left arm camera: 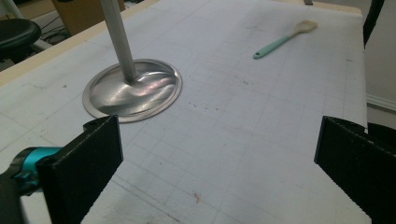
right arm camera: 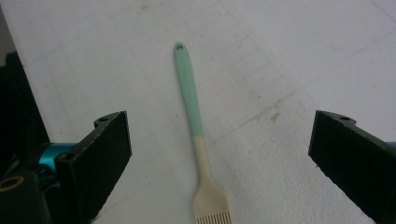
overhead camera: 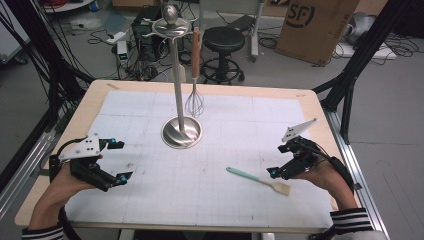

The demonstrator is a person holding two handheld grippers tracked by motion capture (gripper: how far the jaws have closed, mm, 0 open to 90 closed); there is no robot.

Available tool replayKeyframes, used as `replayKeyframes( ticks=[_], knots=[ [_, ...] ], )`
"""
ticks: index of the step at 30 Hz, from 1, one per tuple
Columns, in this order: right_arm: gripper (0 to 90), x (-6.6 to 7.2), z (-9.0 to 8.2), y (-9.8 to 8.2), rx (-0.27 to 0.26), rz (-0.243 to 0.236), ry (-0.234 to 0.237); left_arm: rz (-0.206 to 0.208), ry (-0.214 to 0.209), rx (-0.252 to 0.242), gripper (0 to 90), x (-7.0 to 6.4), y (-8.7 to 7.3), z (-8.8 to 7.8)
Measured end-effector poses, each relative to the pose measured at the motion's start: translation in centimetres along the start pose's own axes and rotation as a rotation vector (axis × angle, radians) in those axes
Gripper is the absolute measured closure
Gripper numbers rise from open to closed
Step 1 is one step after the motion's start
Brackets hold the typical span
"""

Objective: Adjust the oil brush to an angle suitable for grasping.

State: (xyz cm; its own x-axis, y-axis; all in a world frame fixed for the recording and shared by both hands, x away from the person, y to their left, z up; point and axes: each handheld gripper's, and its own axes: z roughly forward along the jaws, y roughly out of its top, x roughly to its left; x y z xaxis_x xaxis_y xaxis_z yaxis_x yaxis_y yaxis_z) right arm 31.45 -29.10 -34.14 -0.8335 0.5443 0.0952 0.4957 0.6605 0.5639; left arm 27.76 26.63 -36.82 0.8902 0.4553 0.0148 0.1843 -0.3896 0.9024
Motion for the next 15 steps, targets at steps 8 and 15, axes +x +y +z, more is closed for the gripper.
replayKeyframes(
  ticks=[8, 15],
  knots=[
    [5.9, 0.1, 2.2, -0.2, 0.112, -0.027, -0.031, -0.007, 0.009, -0.002, 1.6, 0.2, -0.2, -0.3],
    [7.0, 0.4, 3.2, -0.5, 0.164, -0.053, -0.036, -0.011, 0.004, 0.0, 1.7, 0.1, -0.2, -0.1]
  ],
)
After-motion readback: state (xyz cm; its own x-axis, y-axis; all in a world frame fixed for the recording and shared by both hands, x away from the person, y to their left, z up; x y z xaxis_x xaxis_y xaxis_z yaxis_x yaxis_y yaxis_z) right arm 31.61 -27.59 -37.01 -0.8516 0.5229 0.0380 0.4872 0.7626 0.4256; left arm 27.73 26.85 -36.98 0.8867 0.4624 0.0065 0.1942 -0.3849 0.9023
